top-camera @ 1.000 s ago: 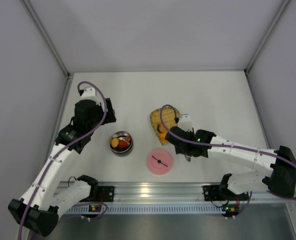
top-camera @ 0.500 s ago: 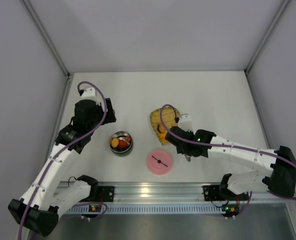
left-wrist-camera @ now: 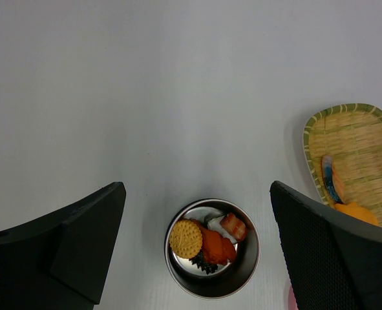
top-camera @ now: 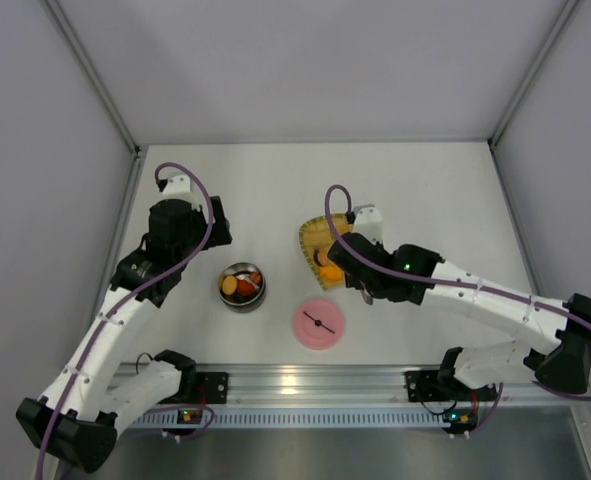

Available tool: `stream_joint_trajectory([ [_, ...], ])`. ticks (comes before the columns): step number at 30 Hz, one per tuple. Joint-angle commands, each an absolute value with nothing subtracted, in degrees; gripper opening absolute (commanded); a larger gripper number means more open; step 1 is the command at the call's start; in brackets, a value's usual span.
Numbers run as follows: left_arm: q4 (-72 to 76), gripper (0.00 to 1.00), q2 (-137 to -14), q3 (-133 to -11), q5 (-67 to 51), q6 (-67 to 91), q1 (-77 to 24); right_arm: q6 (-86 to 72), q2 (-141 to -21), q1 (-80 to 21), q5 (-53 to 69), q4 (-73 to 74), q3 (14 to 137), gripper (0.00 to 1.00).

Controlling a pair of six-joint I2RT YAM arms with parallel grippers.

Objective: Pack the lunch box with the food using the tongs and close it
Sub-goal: Place the fake food in the packing box.

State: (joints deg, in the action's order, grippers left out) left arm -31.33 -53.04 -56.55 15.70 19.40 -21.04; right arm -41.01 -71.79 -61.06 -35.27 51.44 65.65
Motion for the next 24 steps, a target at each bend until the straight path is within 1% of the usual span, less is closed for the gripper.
stream_joint_trajectory([
  [1,-30.6,0.98,-52.6,-56.6,15.6,19.4,-20.7,-38.7,-72.2,-61.3,-34.9,49.3,69.8,0.33],
  [5,-30.6,0.99,-52.6,-56.6,15.6,19.5,-20.7,-37.5,-74.2,-63.5,-30.6,46.1,72.8,0.33],
  [14,-30.6,0.99,-52.6,-56.5,15.7,19.6,-20.7,-35.9,-83.3,-70.4,-23.3,39.1,80.4,0.32],
  [24,-30.6,0.99,-52.7,-56.6,15.8,19.6,-20.7,-35.3,-91.4,-73.6,-19.5,35.6,85.3,0.33],
])
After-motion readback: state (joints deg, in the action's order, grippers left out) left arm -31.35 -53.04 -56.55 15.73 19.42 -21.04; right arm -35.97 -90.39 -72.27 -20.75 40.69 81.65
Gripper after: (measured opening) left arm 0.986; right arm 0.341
